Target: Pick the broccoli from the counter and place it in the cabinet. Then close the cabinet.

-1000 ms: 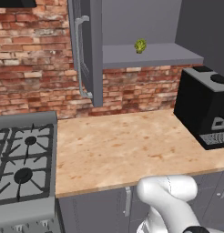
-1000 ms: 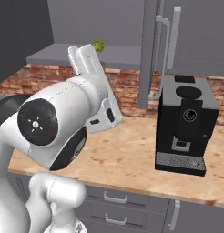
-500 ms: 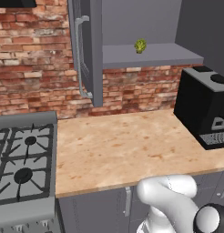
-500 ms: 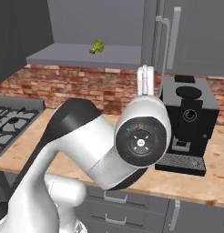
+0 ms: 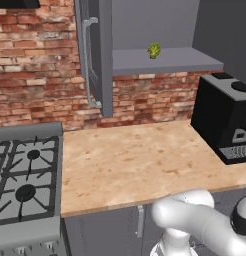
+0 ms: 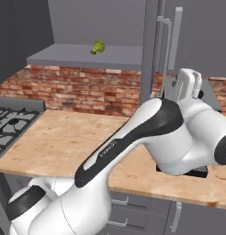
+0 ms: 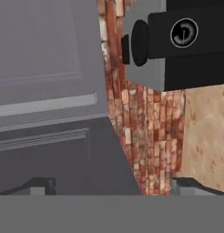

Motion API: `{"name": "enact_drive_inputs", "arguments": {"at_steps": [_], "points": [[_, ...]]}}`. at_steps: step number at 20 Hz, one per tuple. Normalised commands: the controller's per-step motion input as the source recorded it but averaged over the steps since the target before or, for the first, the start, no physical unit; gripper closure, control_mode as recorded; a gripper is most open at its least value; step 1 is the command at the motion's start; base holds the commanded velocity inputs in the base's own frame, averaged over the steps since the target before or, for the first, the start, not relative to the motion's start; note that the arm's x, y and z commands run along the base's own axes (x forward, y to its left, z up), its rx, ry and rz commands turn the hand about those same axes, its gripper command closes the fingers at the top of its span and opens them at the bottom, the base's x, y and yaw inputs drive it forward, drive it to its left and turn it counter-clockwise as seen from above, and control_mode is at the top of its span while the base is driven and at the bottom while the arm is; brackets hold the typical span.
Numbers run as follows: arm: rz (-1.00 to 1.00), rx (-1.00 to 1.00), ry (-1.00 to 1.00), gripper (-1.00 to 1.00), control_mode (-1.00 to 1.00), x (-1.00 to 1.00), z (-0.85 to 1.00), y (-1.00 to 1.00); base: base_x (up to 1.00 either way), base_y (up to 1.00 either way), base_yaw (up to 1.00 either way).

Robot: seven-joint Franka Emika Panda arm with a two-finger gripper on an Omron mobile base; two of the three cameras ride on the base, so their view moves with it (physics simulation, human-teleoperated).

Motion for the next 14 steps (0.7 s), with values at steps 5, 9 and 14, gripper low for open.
{"name": "enact_drive_inputs", "arguments": {"at_steps": [5, 9, 14], "points": [[0.29, 0.12, -0.32, -1.0, -1.0, 0.6, 0.0, -0.16, 0.0, 0.0, 0.0], [0.36, 0.02, -0.3, -1.0, -1.0, 0.23, 0.08, 0.46, 0.0, 0.0, 0.0], [0.35, 0.0, -0.25, -1.0, -1.0, 0.1, 0.29, 0.91, 0.0, 0.0, 0.0]]}}
